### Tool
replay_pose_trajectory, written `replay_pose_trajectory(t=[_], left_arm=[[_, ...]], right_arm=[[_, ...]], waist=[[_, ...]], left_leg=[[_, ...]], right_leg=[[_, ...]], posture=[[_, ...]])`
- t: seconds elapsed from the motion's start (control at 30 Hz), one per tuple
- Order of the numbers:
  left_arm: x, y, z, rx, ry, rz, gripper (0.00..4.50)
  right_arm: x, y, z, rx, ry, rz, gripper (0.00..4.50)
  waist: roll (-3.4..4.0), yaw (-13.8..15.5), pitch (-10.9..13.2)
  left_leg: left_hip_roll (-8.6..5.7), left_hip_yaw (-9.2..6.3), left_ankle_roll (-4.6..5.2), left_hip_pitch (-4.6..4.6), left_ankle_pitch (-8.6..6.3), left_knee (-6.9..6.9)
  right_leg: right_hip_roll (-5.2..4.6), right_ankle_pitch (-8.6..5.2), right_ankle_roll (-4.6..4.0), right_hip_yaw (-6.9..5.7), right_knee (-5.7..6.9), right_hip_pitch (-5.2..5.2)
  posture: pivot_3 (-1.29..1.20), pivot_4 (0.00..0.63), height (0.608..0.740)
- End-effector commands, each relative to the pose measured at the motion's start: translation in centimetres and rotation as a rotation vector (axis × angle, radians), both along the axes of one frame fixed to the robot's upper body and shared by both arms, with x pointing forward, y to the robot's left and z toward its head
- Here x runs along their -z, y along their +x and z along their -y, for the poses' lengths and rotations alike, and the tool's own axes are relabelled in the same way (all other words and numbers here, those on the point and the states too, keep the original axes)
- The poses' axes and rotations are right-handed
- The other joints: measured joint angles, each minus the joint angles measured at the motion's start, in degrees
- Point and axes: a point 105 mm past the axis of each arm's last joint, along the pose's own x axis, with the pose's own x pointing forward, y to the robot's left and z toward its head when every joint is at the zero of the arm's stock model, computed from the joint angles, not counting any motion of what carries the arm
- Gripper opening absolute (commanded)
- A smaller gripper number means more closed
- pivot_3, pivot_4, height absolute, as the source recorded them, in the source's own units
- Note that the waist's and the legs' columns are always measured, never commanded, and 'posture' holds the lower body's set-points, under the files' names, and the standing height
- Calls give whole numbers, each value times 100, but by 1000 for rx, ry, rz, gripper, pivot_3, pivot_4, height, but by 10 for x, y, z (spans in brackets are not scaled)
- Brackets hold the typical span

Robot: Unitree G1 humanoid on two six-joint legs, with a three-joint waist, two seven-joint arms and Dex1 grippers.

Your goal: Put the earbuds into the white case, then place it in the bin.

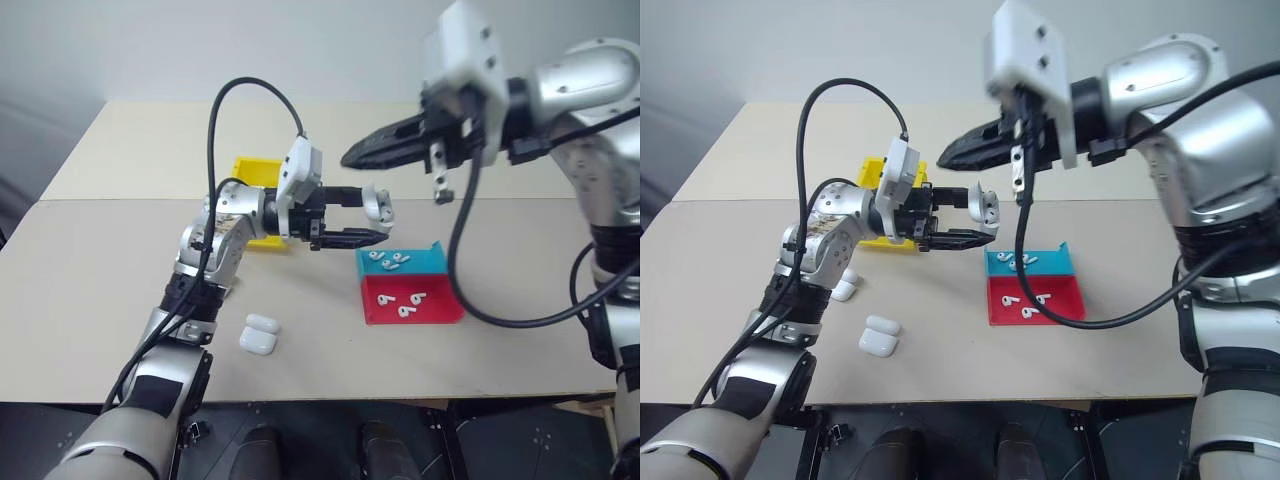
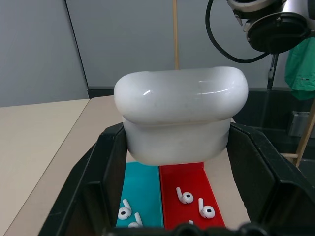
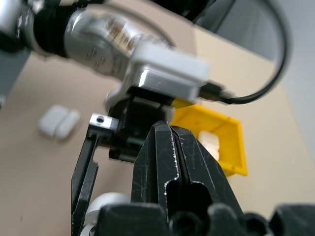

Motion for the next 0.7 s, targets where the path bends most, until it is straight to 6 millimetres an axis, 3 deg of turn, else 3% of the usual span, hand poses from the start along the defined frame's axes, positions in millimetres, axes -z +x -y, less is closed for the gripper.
replay_pose_trajectory(t=[0.03, 0.37, 0.47, 0.57, 0.7], left_arm=[[-12, -2, -1, 3, -16, 56, 2807], [-15, -4, -10, -23, -41, 68, 2807], [-14, -5, -12, -30, -46, 68, 2807], [-16, -6, -19, -68, -68, 75, 2807], [-20, -5, -38, -169, -101, 91, 2807]], right_arm=[[-2, -3, 4, -43, -76, 88, 15], [0, -2, 35, 3, -133, 106, 15], [-10, -5, 38, 35, -31, 69, 15], [-28, -9, 47, 107, 212, -82, 15], [-19, -16, 69, 216, 374, -235, 15]], waist=[[0, 14, 0], [1, 12, 1], [1, 4, 1], [1, 6, 1], [1, 30, 0]], left_leg=[[0, -1, 0, -1, 0, 0], [0, -2, 0, 1, 0, 1], [0, -3, 0, 1, 0, 1], [1, -3, 0, 1, 0, 0], [1, -6, 0, 2, 0, 0]], right_leg=[[0, 0, 0, -1, 3, 0], [0, 0, 0, -5, 5, 3], [0, 0, 0, -5, 6, 2], [0, 0, 0, -4, 14, 2], [-3, 0, 0, -7, 18, 7]], posture=[[0, 150, 740], [0, 150, 740], [0, 150, 740], [0, 150, 740], [0, 150, 740]])
